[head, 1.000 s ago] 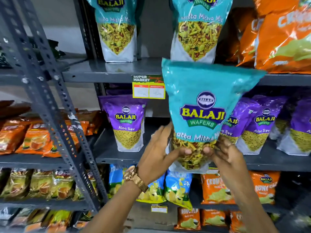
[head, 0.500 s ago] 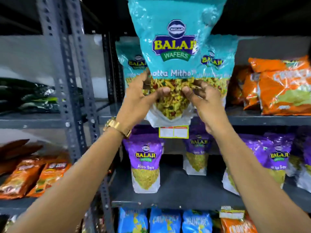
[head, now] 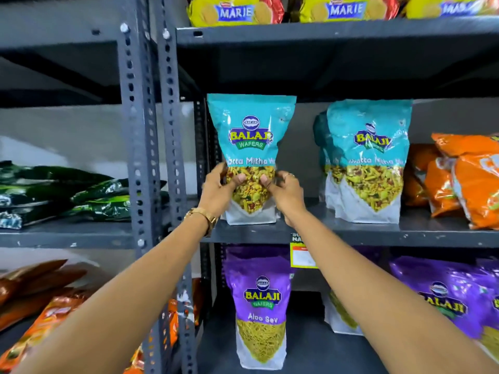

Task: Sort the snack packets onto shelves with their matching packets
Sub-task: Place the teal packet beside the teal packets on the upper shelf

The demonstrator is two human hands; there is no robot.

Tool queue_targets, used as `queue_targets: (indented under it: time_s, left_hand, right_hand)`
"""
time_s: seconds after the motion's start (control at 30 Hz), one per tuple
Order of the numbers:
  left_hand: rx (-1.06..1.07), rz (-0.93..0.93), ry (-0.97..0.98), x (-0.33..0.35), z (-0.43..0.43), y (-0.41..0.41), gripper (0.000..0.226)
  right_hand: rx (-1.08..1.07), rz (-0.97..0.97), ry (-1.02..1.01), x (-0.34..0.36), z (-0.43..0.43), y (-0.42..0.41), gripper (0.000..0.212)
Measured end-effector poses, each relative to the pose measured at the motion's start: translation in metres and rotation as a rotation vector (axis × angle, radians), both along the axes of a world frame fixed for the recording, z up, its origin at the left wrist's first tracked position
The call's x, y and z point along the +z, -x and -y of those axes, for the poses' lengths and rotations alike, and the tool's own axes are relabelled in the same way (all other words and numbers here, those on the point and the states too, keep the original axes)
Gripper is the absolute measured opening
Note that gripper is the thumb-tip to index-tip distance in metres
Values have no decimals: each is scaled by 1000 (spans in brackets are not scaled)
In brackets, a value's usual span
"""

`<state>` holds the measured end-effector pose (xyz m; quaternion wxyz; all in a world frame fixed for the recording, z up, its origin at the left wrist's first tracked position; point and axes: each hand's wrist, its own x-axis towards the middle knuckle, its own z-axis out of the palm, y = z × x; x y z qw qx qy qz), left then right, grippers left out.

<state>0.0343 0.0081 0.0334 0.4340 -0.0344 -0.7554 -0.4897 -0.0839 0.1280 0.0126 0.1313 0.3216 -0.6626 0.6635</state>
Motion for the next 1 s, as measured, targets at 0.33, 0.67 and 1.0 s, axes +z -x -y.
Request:
queue_targets:
  time_s: [0.33,0.67,1.0]
  left_hand:
    - [28,39,-19,-4,7,14,44]
    - [30,57,18,-4,3,23,47]
    - [287,-243,122,-12,-19,13,66]
  right_hand:
    - [-153,48,-24,6,14,-1,57]
    - [-189,27,-91,8,8,-1,56]
    - [-128,-52,-64,9,-28,-43,54]
